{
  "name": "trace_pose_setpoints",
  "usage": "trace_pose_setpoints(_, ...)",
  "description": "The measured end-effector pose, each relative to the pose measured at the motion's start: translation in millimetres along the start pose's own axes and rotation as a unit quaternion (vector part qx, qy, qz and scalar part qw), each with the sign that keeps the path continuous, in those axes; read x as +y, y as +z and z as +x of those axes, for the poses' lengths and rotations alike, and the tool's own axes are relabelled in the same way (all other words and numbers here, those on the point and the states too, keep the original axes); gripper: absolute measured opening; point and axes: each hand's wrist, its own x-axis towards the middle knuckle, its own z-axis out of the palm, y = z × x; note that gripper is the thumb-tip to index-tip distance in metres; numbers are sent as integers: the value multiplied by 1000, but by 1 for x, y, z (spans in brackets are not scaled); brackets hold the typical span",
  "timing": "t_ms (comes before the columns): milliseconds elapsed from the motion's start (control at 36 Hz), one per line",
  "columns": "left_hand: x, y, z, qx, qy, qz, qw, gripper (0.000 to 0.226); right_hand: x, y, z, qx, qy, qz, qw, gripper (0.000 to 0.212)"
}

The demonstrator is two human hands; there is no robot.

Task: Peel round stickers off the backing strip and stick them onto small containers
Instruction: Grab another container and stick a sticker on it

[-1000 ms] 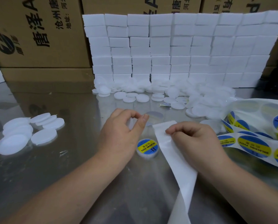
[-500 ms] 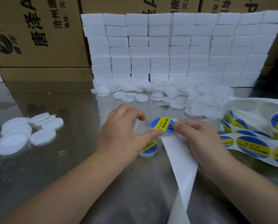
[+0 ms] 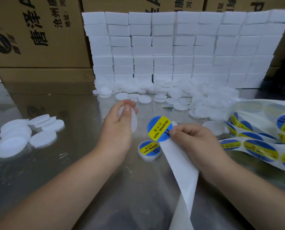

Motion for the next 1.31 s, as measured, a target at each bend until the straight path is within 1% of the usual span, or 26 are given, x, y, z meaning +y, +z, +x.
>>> trace_pose_setpoints(56,2,0,-1,-25,-5,-48,999,24,0,0,-1,-39,5,-2,999,24)
trace_pose_setpoints(111,3,-1,-2,-47,-14,-75,996,25,0,1,-3,-69,9,-9,998,29)
trace_pose_setpoints(167,3,-2,-1,-61,-27,-84,994,30,1,2,-3,-85,10,-19,996,33)
trace_pose_setpoints(250,2,-3,-1,-89,-54,-119,987,38,0,1,-3,-99,8,-14,995,33)
trace_pose_setpoints(389,0,-3,0,-137,-118,-204,962,30,-1,1,-5,-148,-15,1,989,47)
trace_pose_setpoints(472,-2,-3,0,-154,-147,-240,947,29,0,1,-5,-168,-19,12,985,50)
trace_pose_setpoints(528,-2,-3,-1,-167,-158,-265,937,24,0,1,-4,-172,-22,22,985,48)
trace_pose_setpoints(556,-3,-2,-1,-173,-160,-272,933,23,1,1,-4,-173,-23,28,984,43)
trace_pose_setpoints(611,-5,-3,0,-184,-154,-272,932,24,2,1,-4,-178,-19,32,983,36)
trace_pose_setpoints(750,-9,-4,-1,-206,-120,-231,943,19,3,0,-3,-184,-15,47,982,35)
trace_pose_setpoints(861,-10,-4,-2,-209,-102,-208,950,25,4,0,-2,-187,-19,41,981,36)
trace_pose_setpoints(972,-9,-2,-4,-208,-95,-203,952,30,4,0,-2,-191,-20,45,980,35)
trace_pose_setpoints(1083,-8,-2,-5,-208,-92,-193,955,25,4,-1,-2,-201,-17,40,979,36)
trace_pose_setpoints(1306,-8,-2,-6,-210,-85,-188,956,27,3,-1,-2,-199,-13,47,979,36)
